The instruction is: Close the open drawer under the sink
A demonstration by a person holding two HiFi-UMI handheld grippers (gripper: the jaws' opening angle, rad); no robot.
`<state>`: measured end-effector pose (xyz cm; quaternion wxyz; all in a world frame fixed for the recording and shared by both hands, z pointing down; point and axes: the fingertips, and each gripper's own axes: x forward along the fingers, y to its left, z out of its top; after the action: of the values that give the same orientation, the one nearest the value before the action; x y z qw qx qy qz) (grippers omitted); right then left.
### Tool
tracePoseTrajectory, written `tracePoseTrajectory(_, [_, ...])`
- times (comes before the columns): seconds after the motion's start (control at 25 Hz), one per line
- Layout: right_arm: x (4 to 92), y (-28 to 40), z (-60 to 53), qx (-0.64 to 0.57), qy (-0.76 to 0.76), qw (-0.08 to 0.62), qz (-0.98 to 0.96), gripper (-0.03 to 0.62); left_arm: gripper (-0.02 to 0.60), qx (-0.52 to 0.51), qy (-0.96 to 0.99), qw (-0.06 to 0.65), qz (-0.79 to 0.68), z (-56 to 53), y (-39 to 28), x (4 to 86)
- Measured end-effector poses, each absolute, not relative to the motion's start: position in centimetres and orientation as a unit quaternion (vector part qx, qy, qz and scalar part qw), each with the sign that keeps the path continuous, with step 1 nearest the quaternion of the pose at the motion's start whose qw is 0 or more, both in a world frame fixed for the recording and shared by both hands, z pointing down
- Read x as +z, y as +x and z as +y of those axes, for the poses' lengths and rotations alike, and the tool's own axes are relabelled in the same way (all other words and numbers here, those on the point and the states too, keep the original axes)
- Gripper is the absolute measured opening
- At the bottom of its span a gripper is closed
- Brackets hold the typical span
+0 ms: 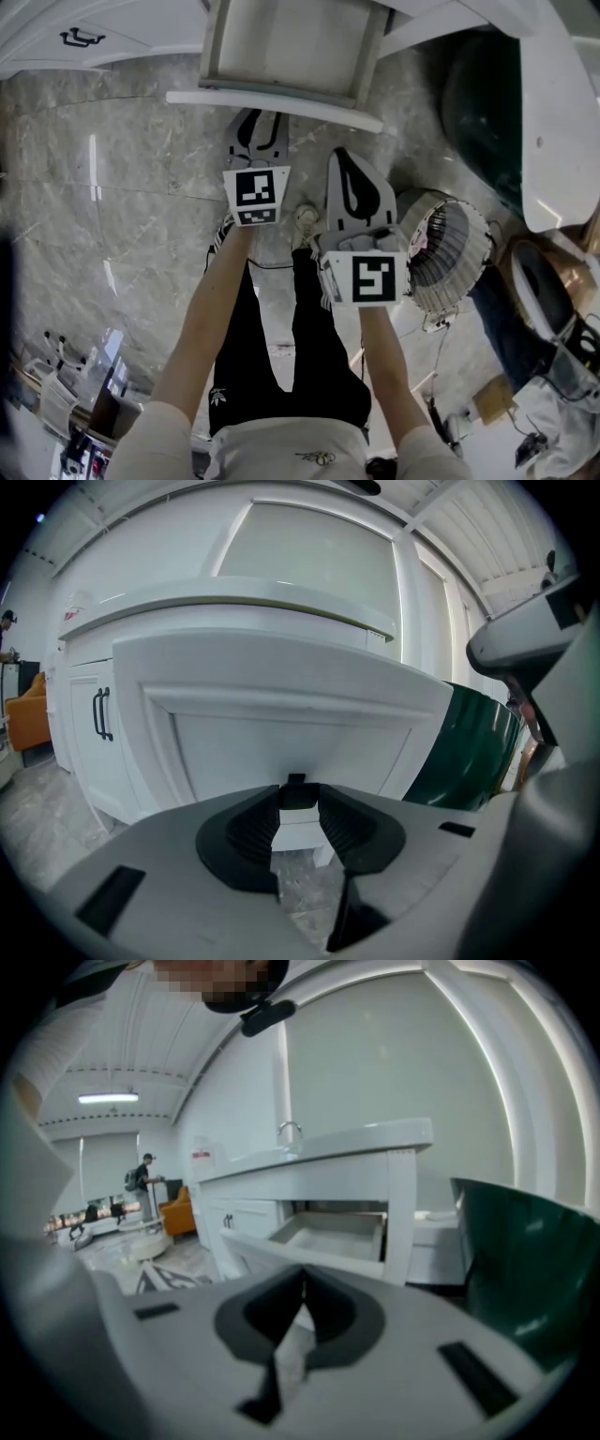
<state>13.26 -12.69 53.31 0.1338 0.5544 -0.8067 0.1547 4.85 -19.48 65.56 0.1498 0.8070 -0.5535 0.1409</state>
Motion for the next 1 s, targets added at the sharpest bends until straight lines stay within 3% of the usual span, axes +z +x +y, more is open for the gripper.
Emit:
tracePoseTrajectory(0.64, [54.2, 13.1, -13.0, 0.156, 0.557, 0.14, -0.804, 0.029, 0.138, 0.145, 0.81, 0.12, -0.555, -19.3, 4.2, 64.8])
tracePoseTrajectory(1.0, [54.1, 13.7, -13.0, 0.153, 0.561, 0.138, -0.802, 0.029, 0.138, 0.115, 0.803, 0.142, -0.568, -19.0, 3.9, 63.6])
